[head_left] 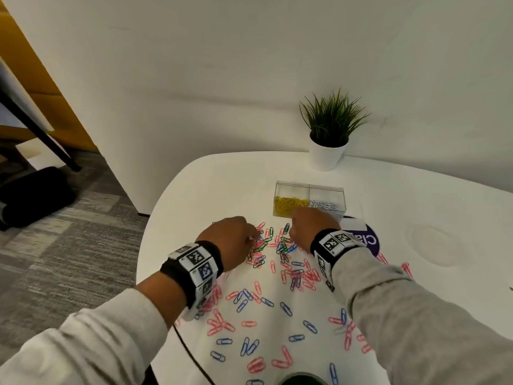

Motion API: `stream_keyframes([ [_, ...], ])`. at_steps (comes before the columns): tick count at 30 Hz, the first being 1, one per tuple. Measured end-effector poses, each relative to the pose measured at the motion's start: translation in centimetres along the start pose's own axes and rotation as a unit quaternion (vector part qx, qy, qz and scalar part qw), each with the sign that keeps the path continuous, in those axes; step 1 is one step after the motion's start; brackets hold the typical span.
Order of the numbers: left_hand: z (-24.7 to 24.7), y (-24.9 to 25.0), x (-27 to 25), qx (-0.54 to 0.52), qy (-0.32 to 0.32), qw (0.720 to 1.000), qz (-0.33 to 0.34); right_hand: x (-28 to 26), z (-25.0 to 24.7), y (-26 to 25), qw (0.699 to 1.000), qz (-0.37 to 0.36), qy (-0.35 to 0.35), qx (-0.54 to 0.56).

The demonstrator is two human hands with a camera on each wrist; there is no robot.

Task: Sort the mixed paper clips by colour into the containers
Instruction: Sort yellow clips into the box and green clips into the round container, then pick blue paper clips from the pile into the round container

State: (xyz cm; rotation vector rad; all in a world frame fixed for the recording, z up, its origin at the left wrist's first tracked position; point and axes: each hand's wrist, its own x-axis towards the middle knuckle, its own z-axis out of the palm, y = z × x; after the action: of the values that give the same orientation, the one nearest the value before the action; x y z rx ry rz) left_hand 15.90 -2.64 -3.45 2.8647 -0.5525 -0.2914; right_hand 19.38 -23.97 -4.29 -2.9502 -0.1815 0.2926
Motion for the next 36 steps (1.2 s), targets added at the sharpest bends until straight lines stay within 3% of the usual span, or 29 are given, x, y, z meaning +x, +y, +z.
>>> stream_keyframes([
  [4,0.5,0.4,2.5,-0.003,-0.023,1.000,0.012,-0.5,0.0,0.0,0.999,-0.024,0.034,0.012],
  [13,1.3,-0.9,3.0,-0.009,0.009,0.999,-0.053,-0.2,0.7,0.2,0.996,-0.075,-0.043,0.023],
  [18,1.2,-0.2,2.7,-0.018,-0.017,1.000,0.005,-0.1,1.4,0.9,0.998,-0.054,-0.016,-0.013],
  [28,1.6,-0.7,2.8,0.002,0.016,0.999,-0.044,-0.3,1.6,1.0,1.000,-0.012,0.003,0.002],
  [32,1.6,-0.6,2.7,-0.030,0.020,0.999,-0.001,-0.3,1.8,1.1,1.000,-0.002,0.012,0.007],
  [36,1.7,-0.3,2.6,-0.016,0.001,0.999,0.042,-0.5,1.7,1.0,0.999,-0.037,0.009,0.004],
])
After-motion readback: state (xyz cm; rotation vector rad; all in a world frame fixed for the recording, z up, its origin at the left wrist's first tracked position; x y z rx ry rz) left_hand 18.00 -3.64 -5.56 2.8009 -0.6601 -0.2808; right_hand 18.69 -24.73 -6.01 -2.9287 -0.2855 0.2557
